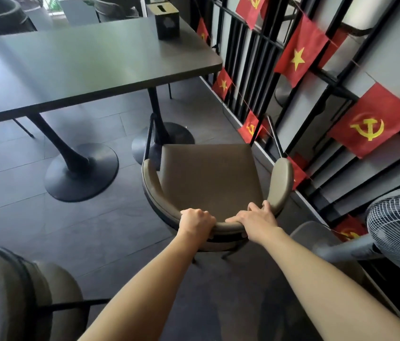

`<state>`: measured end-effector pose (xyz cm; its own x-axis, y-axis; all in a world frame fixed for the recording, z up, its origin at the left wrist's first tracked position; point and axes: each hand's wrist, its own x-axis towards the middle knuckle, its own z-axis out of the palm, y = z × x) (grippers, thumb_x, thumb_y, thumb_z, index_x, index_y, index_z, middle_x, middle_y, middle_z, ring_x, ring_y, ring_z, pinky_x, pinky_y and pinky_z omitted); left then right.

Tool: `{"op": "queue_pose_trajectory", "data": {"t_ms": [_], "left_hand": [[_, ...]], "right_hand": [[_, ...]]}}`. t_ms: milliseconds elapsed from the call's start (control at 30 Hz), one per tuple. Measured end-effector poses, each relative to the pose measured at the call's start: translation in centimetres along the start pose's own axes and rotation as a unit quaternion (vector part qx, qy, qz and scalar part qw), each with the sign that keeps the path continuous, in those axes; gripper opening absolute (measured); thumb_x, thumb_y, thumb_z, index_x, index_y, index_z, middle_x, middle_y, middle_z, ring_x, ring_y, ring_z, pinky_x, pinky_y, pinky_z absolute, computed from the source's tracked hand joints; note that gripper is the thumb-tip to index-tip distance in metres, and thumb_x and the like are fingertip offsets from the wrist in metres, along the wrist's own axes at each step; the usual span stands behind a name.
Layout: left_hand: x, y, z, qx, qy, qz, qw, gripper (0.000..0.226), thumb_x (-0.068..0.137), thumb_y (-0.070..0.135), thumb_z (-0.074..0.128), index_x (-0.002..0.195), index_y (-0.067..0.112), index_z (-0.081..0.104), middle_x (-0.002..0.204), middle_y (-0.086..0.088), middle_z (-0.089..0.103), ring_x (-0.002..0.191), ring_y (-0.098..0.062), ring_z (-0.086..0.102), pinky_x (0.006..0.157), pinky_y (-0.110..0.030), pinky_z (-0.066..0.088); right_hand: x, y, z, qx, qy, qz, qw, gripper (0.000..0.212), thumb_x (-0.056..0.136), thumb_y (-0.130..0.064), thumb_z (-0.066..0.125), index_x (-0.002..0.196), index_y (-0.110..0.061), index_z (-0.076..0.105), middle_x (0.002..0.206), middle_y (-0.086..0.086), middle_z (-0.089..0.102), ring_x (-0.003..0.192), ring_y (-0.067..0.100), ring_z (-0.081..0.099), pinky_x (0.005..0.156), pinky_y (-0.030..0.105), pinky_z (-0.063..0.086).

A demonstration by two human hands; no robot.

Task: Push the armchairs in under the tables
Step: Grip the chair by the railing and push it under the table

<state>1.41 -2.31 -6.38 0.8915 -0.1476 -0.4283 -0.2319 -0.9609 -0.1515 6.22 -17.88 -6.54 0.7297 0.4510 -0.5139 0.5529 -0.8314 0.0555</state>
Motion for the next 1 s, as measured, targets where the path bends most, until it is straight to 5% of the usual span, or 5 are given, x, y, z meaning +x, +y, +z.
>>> {"op": "queue_pose_trajectory", "data": {"t_ms": [133, 267, 400, 700, 1000], "left_hand": [[0.7, 0.9, 0.6, -0.025, 0.022, -0.042, 0.999, 0.019, 0.09, 0.017, 0.054, 0.103, 0.017, 0.068, 0.108, -0.002, 0.07, 0.099, -0.027, 0.067, 0.068, -0.03, 0.042], [1.7, 1.9, 0.2, -0.033, 0.021, -0.082, 0.996, 0.024, 0.092, 0.014, 0.049, 0.11, 0.013, 0.066, 0.113, -0.005, 0.068, 0.106, -0.03, 0.065, 0.086, -0.046, 0.053], [2.7, 3.1, -0.2, -0.055, 0.022, -0.111, 0.992, 0.022, 0.092, 0.019, 0.053, 0.109, 0.015, 0.066, 0.112, -0.004, 0.068, 0.105, -0.028, 0.065, 0.079, -0.037, 0.051], [5.4, 6.7, -2.6, -0.064, -0.003, -0.107, 0.992, 0.027, 0.09, 0.009, 0.048, 0.111, 0.011, 0.065, 0.114, -0.007, 0.067, 0.107, -0.032, 0.063, 0.086, -0.049, 0.054], [4.8, 3.7, 0.2, -0.139, 0.018, -0.112, 0.984, 0.036, 0.084, 0.052, 0.056, 0.103, 0.022, 0.063, 0.108, -0.002, 0.07, 0.105, -0.024, 0.063, 0.092, -0.033, 0.035]], "right_hand": [[1.1, 1.0, -0.7, -0.027, 0.013, -0.001, 1.0, 0.061, 0.09, -0.003, 0.043, 0.128, -0.05, 0.048, 0.133, -0.008, 0.054, 0.129, 0.023, 0.037, 0.113, 0.059, 0.011], [2.2, 2.4, -1.1, -0.037, 0.021, 0.001, 0.999, 0.064, 0.089, 0.001, 0.042, 0.129, -0.048, 0.049, 0.131, -0.009, 0.055, 0.132, 0.022, 0.036, 0.112, 0.066, -0.009], [2.9, 4.0, -1.1, -0.039, 0.019, -0.016, 0.999, 0.064, 0.089, 0.002, 0.042, 0.128, -0.049, 0.05, 0.129, -0.009, 0.055, 0.132, 0.023, 0.035, 0.108, 0.07, -0.014], [3.7, 9.1, -0.9, -0.014, 0.035, -0.035, 0.999, 0.07, 0.087, 0.009, 0.04, 0.125, -0.048, 0.055, 0.127, -0.01, 0.057, 0.13, 0.019, 0.036, 0.103, 0.071, -0.019], [3.7, 9.3, -1.2, -0.009, 0.03, -0.035, 0.999, 0.067, 0.086, 0.008, 0.045, 0.124, -0.046, 0.057, 0.127, -0.009, 0.056, 0.128, 0.022, 0.036, 0.105, 0.07, -0.016]]}}
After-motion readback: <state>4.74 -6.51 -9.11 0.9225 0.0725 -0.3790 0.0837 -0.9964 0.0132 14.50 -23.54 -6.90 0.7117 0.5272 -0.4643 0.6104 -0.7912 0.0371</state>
